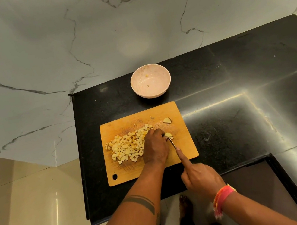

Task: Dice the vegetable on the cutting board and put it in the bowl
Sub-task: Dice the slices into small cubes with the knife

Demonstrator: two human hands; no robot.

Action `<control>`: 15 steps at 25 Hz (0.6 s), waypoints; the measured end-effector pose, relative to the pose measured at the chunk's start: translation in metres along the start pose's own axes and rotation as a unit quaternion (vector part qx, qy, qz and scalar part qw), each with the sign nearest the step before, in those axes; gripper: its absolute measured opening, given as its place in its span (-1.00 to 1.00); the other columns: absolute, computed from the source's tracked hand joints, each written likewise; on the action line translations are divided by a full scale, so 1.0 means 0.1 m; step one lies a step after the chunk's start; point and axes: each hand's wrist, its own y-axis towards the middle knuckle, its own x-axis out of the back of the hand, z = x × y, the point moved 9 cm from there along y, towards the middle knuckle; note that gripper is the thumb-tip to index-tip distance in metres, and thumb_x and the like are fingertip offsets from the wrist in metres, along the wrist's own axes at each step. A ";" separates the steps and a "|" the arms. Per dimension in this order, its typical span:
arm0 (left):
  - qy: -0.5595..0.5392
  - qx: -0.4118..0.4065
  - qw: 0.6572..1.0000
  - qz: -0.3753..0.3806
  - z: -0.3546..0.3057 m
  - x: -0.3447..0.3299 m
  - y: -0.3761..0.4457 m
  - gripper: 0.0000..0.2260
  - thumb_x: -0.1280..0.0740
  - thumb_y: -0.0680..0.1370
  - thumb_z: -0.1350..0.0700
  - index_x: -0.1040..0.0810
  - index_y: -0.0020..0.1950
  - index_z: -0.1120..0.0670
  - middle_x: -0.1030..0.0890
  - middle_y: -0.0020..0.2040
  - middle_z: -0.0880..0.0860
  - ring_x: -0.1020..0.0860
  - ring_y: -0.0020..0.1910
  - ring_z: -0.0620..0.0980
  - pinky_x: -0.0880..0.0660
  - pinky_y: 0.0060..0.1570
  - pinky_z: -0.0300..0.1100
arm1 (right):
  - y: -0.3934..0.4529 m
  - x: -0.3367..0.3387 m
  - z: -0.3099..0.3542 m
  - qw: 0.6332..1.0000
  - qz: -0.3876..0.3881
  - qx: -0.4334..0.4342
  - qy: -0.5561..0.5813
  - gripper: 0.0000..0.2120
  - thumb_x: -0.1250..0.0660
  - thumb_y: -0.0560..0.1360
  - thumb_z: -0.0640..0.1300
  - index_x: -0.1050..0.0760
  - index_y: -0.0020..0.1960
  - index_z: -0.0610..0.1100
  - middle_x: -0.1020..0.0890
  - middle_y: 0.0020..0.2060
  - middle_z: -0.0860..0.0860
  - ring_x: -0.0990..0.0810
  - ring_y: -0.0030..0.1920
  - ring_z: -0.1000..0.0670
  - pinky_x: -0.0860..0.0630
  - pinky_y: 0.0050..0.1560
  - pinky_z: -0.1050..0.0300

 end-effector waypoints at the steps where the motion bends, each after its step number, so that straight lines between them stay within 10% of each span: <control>1: -0.002 0.003 1.000 0.000 0.00 0.01 0.00 -0.82 -0.34 0.63 0.12 -0.61 0.20 0.11 -0.52 0.18 0.04 -0.50 0.16 0.05 -0.52 0.10 -0.09 | -0.07 0.00 -0.04 1.000 0.004 0.001 0.006 -0.24 -0.08 0.60 0.01 0.35 0.60 0.18 -0.50 -0.37 0.05 -0.54 -0.37 -0.07 -0.52 -0.26 -0.07; 15: 0.030 -0.024 0.997 -0.061 -0.01 0.28 0.14 -0.73 -0.21 0.65 0.19 -0.59 0.30 0.06 -0.51 0.23 0.04 -0.47 0.22 0.05 -0.55 0.12 -0.04 | 0.22 -0.11 0.39 0.999 -0.008 0.012 0.030 -0.28 -0.07 0.63 -0.02 0.29 0.64 0.09 -0.60 -0.27 -0.04 -0.55 -0.35 -0.09 -0.42 -0.35 0.00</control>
